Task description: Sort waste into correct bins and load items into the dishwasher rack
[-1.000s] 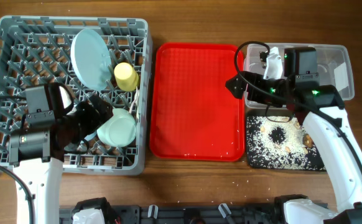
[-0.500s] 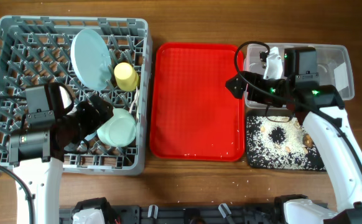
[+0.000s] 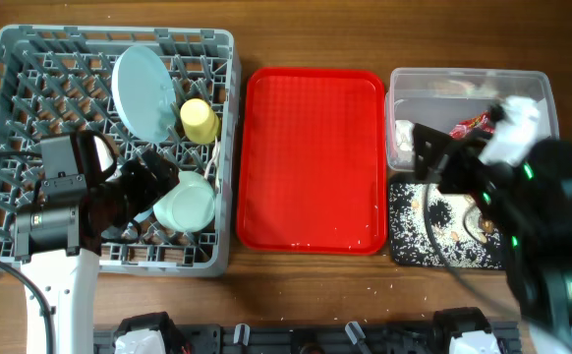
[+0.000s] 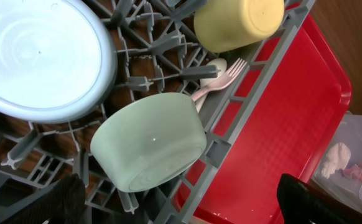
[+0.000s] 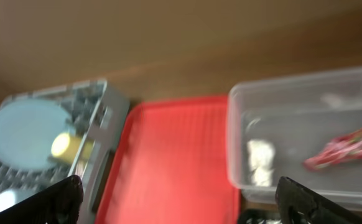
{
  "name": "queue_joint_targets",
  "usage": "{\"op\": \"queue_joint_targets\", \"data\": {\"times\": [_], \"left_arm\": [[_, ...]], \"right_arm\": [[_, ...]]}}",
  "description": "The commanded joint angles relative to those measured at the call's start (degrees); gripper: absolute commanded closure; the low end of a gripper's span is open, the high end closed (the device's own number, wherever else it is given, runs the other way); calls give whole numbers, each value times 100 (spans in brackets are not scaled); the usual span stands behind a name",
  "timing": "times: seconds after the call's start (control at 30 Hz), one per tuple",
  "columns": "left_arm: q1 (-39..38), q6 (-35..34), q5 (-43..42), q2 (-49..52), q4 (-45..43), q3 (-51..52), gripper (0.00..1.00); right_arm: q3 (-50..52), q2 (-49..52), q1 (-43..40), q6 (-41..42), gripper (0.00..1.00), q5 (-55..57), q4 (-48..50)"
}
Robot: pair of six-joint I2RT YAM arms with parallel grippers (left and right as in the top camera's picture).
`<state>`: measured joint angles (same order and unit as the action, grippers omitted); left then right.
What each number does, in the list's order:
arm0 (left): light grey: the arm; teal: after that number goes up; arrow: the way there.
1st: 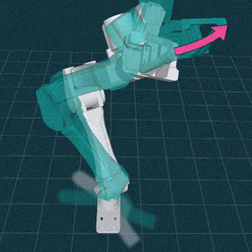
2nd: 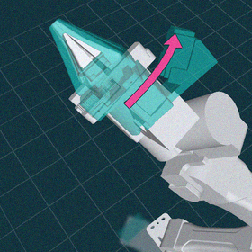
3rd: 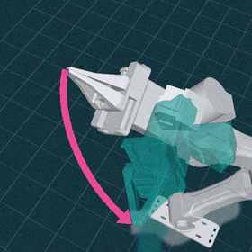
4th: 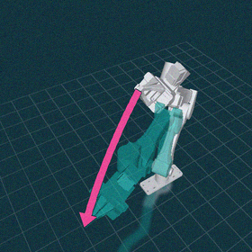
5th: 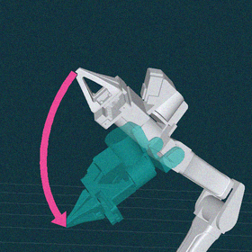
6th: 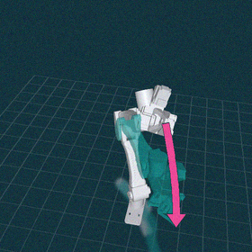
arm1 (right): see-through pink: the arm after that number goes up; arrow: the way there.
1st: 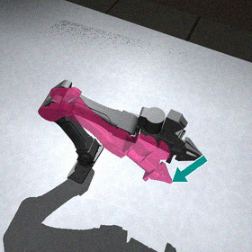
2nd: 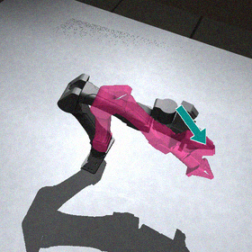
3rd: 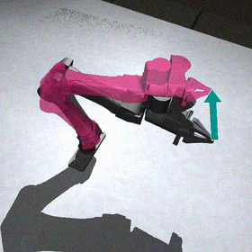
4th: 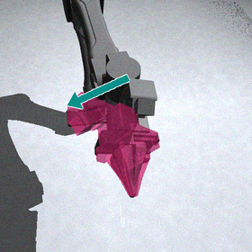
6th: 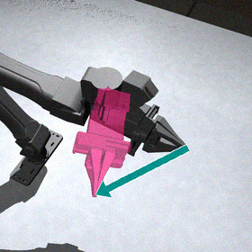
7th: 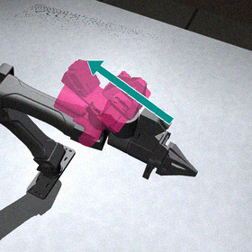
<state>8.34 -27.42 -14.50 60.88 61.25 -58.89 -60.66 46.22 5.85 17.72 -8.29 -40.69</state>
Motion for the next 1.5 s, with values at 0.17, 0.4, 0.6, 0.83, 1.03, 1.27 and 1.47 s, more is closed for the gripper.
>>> {"op": "queue_joint_targets", "data": {"times": [0.17, 0.4, 0.6, 0.83, 1.03, 1.27, 1.47], "left_arm": [[-24, 13, -68, 11, -9, -79, 0], [-24, 13, -68, 11, -9, -79, 0], [-24, 13, -68, 11, -9, -79, 0], [-24, 13, -68, 11, -9, -79, 0], [-24, 13, -68, 11, -11, -79, 0], [-24, 13, -68, 11, -9, -79, 0], [-24, 13, -68, 11, -9, -79, 0]], "right_arm": [[3563, -4216, -20, -1049, 0, 800, 4240], [5871, -4603, -35, -1008, 0, 695, 6035], [6039, -4603, -470, -1757, 0, 688, 4336], [6039, -4605, -866, -2369, 0, 461, 4083], [6039, -4594, -866, -2369, 0, 461, 4081], [6037, -4594, -866, -2367, 0, 461, 4081], [6037, -4594, -866, -2369, 0, 461, 4081]]}}
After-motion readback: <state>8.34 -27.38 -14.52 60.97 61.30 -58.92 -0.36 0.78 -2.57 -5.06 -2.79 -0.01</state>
